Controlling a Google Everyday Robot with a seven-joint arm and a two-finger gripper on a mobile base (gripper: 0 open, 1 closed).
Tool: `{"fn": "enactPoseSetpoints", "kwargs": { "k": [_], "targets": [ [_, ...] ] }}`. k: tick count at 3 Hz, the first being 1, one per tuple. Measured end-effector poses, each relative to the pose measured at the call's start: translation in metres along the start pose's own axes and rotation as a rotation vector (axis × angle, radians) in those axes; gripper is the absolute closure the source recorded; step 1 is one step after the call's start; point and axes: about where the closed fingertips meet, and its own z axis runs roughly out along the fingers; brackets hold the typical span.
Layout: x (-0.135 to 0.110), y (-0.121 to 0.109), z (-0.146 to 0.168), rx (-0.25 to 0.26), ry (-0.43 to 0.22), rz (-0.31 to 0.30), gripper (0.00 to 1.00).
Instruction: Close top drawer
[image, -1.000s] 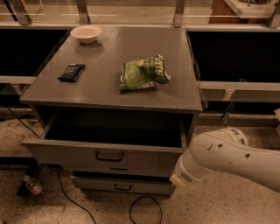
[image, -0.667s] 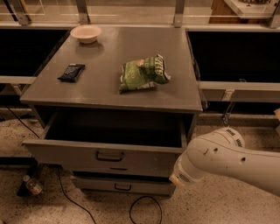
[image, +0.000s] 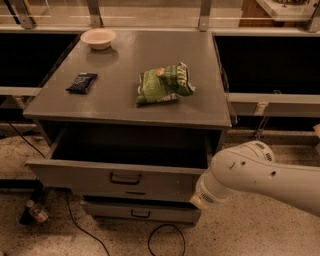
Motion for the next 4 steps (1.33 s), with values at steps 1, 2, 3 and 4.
{"fn": "enactPoseSetpoints", "kwargs": {
  "k": [1, 2, 3, 4],
  "targets": [
    [-0.003, -0.0001, 0.0036, -0.015, -0.001, -0.002, 1.0],
    [-0.003, -0.0001, 0.0036, -0.015, -0.001, -0.002, 0.81],
    [-0.003, -0.0001, 0.0036, -0.015, -0.001, -0.002, 0.59],
    [-0.003, -0.0001, 0.0036, -0.015, -0.001, -0.002, 0.34]
  ]
}}
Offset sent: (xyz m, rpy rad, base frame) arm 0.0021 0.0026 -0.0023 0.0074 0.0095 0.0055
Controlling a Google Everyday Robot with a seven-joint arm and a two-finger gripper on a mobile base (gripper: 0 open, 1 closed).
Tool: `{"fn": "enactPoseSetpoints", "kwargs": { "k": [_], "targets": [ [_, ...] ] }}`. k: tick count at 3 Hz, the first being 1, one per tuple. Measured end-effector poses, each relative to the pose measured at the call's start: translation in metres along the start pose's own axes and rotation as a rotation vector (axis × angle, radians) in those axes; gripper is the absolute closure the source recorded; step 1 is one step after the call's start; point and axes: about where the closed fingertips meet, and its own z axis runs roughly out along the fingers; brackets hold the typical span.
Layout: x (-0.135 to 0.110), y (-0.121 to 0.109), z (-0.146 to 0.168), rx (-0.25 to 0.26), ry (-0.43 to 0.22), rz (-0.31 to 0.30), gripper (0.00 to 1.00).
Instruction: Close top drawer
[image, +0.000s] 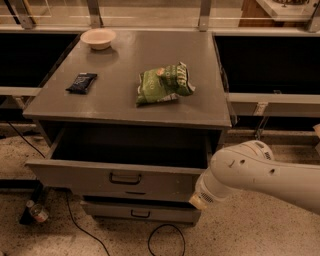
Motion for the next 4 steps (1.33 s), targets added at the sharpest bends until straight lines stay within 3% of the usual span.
{"fn": "enactPoseSetpoints", "kwargs": {
  "k": [1, 2, 3, 4],
  "targets": [
    [0.0, 0.0, 0.0, 0.0, 0.0, 0.0, 0.11],
    [0.0, 0.0, -0.0001, 0.0, 0.0, 0.0, 0.0],
    [0.0, 0.0, -0.0001, 0.0, 0.0, 0.0, 0.0],
    [0.0, 0.0, -0.0001, 0.0, 0.0, 0.0, 0.18]
  ]
}}
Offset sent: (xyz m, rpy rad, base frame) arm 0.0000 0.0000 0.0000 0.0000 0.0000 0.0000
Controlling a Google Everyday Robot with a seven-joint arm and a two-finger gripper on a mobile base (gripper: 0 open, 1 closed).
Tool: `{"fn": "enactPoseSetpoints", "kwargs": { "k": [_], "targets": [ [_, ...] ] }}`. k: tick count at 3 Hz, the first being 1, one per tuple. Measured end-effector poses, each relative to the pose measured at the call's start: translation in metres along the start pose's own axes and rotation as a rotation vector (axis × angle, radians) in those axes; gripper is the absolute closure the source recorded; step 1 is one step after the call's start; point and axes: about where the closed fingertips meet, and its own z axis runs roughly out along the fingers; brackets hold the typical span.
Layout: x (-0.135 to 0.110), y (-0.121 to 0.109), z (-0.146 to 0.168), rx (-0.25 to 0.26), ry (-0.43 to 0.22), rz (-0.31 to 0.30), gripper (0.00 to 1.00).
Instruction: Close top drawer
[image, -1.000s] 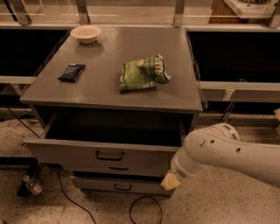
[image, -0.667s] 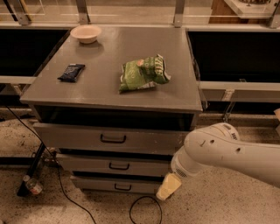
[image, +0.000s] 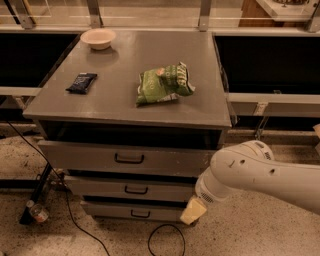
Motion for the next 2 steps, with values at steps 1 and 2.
{"fn": "enactPoseSetpoints", "kwargs": {
  "k": [1, 2],
  "targets": [
    [0.0, 0.0, 0.0, 0.0, 0.0, 0.0, 0.47],
    [-0.0001, 0.0, 0.0, 0.0, 0.0, 0.0, 0.72]
  ]
}}
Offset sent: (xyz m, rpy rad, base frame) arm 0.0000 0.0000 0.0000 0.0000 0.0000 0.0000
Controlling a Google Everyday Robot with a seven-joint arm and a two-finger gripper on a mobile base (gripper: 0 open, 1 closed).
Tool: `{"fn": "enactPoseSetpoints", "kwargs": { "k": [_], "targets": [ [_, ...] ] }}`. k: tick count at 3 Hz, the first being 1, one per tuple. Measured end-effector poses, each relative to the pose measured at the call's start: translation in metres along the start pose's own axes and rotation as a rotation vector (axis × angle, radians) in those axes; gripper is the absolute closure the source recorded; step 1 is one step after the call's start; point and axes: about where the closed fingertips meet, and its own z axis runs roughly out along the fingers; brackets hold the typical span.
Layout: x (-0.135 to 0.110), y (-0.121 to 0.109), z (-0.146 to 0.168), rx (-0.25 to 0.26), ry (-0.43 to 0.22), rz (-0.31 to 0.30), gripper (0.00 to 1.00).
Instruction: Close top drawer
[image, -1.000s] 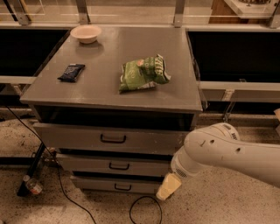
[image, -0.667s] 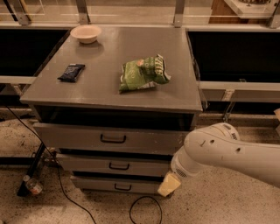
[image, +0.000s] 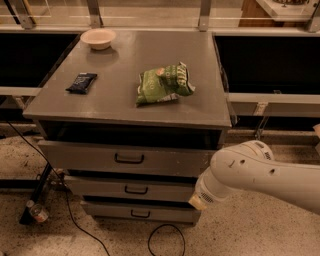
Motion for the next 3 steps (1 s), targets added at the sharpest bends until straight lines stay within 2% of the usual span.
{"fn": "enactPoseSetpoints", "kwargs": {
  "k": [1, 3],
  "targets": [
    [-0.003, -0.0031, -0.0003, 0.012, -0.006, 0.021, 0.99],
    [-0.0081, -0.0088, 0.0, 0.058, -0.019, 0.055, 1.0]
  ]
}}
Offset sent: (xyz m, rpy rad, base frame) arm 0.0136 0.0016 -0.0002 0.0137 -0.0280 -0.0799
